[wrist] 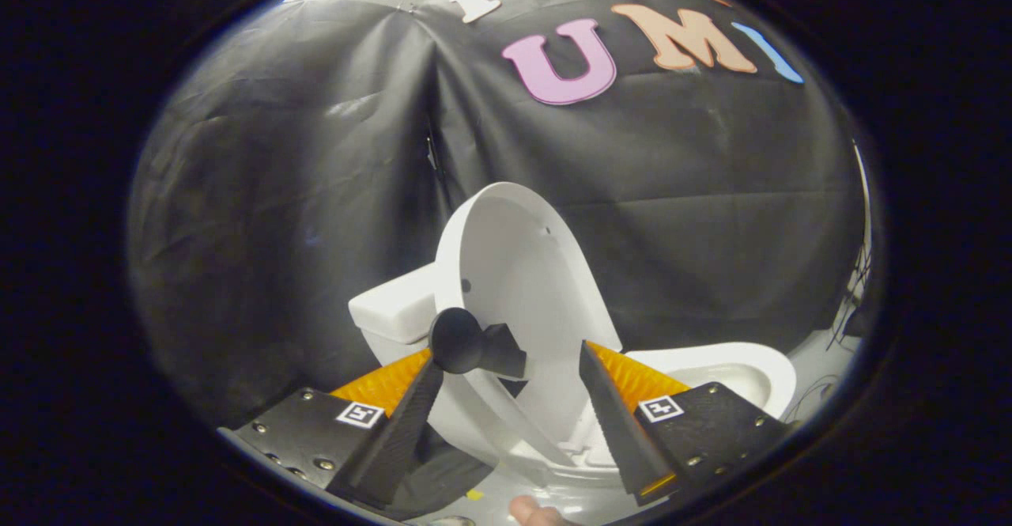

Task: Open the toilet lid.

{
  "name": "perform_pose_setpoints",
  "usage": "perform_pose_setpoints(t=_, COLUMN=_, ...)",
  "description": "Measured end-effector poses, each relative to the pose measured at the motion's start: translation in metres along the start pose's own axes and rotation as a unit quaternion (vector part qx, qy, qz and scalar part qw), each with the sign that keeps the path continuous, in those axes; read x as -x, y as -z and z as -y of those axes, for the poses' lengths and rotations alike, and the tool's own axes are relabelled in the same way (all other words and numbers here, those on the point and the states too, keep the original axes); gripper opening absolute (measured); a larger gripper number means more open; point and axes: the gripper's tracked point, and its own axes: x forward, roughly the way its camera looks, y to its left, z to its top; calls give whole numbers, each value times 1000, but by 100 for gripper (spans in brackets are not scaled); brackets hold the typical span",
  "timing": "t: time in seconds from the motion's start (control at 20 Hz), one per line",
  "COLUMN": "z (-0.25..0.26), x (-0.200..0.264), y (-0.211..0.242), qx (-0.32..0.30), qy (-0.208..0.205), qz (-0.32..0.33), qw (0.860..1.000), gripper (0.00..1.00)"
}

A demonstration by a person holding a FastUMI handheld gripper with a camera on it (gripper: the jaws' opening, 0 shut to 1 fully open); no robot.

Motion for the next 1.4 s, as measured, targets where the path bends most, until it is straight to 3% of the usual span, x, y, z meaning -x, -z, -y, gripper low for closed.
perform_pose_setpoints(t=0.15, z=5, x=15, y=-23, qx=13, qy=2, qz=32, qw=999, gripper=100)
perform_pose_setpoints(t=0.45, z=74, x=47, y=-70, qx=-39, qy=50, qz=87, qw=994, gripper=100)
perform_pose_setpoints(t=0.85, z=144, x=77, y=-68, qx=7, qy=120, qz=72, qw=990, gripper=100)
perform_pose_setpoints(t=1.1, z=154, x=92, y=-61, qx=35, qy=134, qz=67, qw=988, gripper=100)
perform_pose_setpoints(t=1.4, z=166, x=107, y=-67, qx=23, qy=141, qz=75, qw=987, gripper=100)
